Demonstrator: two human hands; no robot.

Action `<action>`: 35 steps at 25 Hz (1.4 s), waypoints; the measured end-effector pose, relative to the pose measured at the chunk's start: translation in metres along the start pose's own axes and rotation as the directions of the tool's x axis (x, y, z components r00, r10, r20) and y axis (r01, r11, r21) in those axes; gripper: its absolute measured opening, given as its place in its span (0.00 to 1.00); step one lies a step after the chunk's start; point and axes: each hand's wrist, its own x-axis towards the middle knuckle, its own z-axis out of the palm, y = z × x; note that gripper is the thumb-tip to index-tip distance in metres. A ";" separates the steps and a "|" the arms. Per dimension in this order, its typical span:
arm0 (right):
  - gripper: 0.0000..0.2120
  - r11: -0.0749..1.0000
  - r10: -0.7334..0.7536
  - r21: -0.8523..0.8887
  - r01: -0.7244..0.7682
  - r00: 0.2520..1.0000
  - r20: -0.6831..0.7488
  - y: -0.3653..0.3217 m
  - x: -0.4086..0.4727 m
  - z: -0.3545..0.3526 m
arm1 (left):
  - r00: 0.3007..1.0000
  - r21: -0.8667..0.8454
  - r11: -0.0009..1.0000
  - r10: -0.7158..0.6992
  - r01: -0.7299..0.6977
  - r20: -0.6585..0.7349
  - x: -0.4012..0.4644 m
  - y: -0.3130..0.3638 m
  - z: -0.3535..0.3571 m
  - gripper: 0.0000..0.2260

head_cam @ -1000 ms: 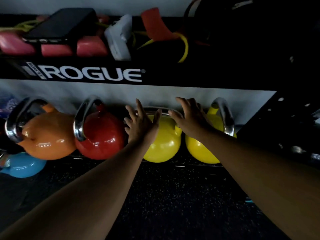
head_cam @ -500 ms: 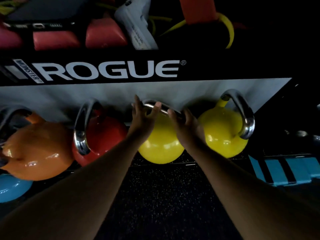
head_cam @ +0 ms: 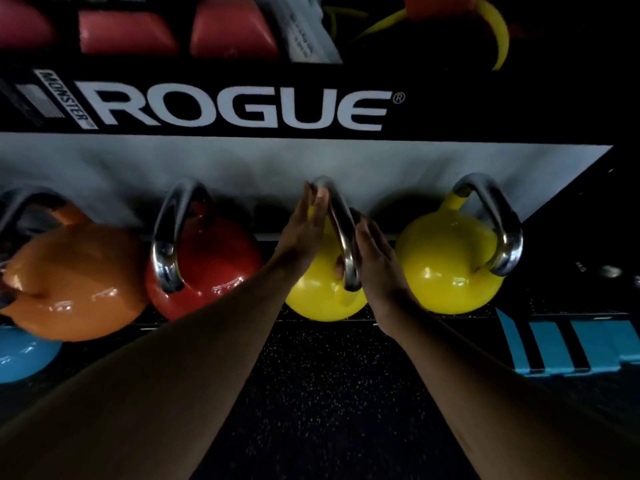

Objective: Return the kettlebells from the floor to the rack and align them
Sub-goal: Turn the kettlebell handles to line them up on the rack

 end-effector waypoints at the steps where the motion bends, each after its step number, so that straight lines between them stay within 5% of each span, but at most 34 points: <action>1: 0.20 1.000 -0.011 -0.024 0.011 1.000 0.010 -0.004 0.004 -0.001 | 0.999 -0.009 1.000 0.018 -0.018 -0.040 -0.003 -0.001 0.004 0.26; 7: 0.21 0.997 -0.004 -0.077 0.007 0.999 0.034 -0.010 0.011 0.008 | 0.998 -0.011 1.000 0.011 -0.012 -0.069 0.002 -0.009 0.009 0.28; 20: 0.21 0.992 -0.041 0.118 0.034 0.997 0.060 0.010 0.012 0.006 | 0.999 -0.005 1.000 0.014 -0.014 0.043 0.030 -0.016 0.001 0.25; 27: 0.22 0.995 -0.099 -0.001 0.100 0.993 0.068 0.023 0.003 0.009 | 0.999 -0.019 0.999 0.033 -0.033 0.019 0.033 -0.023 0.004 0.31; 35: 0.22 0.994 -0.098 0.050 0.095 0.993 0.070 0.025 0.004 0.009 | 0.999 -0.071 0.997 0.038 -0.036 0.030 0.032 -0.028 0.007 0.33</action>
